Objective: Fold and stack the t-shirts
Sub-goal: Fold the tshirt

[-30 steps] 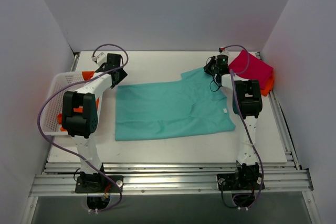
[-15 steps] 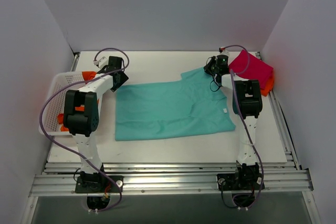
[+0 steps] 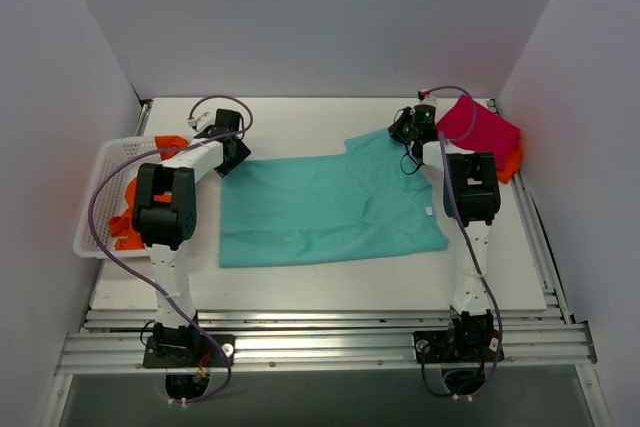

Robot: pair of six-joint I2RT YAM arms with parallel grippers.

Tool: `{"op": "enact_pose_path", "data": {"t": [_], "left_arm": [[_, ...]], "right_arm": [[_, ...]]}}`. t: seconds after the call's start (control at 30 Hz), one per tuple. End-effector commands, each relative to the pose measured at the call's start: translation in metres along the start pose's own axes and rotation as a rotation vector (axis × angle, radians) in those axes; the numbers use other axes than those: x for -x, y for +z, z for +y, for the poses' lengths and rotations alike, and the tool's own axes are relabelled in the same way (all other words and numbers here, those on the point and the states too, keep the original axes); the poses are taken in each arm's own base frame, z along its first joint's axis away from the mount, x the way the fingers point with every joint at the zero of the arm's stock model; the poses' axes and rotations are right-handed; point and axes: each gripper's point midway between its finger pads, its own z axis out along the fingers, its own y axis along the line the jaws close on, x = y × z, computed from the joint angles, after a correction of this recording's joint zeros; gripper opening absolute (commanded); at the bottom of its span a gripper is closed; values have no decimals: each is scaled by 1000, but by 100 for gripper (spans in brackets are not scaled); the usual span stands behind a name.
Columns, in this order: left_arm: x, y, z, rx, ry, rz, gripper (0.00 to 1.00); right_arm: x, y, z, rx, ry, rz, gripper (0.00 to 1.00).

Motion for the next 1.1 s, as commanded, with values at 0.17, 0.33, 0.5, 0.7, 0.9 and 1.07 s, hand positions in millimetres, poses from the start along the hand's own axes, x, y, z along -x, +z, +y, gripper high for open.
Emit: {"op": "enact_pose_path", "data": {"t": [0.17,0.33,0.5,0.7,0.9,1.07], "left_arm": [[4,12,-1,49,1,28,58],[-1,20,0,73,20,53,40],[-2,25,-1,85,38,64,24],[-3,28,-3,81,54,72,14],[14,9,-13,84,71,4,30],[31,0,-19,95,73,3,74]], "right_arm": [[-1,-11,-8,-20,15,32,0],[-1,-11,-10,-12,26,34,0],[-1,-11,-10,-4,30,35,0],[-1,-11,-10,1,36,36,0],[1,-12,-11,9,45,33,0],[1,-12,-13,22,60,33,0]]}}
